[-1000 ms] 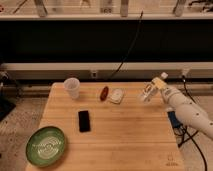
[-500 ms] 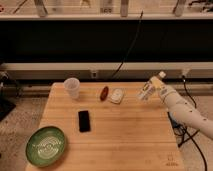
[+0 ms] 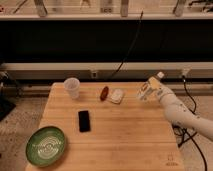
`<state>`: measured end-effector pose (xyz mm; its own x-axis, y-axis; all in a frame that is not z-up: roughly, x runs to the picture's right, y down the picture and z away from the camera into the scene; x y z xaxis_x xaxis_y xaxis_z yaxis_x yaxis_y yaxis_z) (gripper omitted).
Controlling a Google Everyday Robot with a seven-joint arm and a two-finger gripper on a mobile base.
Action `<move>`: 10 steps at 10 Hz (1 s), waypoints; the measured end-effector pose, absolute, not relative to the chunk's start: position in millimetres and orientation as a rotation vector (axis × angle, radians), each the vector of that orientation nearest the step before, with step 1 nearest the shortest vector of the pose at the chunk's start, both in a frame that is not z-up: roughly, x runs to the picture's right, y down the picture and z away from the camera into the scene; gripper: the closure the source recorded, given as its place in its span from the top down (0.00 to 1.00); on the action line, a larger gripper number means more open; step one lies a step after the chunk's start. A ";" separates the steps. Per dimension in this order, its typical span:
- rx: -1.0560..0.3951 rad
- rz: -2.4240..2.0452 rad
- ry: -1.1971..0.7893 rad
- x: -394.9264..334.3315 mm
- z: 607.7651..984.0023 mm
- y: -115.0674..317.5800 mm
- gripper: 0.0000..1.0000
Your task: Stand the bottle upright
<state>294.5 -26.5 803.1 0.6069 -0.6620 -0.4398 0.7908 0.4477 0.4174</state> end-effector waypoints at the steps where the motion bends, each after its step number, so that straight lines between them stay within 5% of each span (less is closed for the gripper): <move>1: 0.633 -0.914 0.242 294.4 804.4 -25.0 0.00; 10: 0.630 -0.941 0.351 287.0 810.8 -12.5 0.00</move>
<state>287.0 -12.5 810.8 0.5522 -0.6374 -0.5374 0.8336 0.4304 0.3462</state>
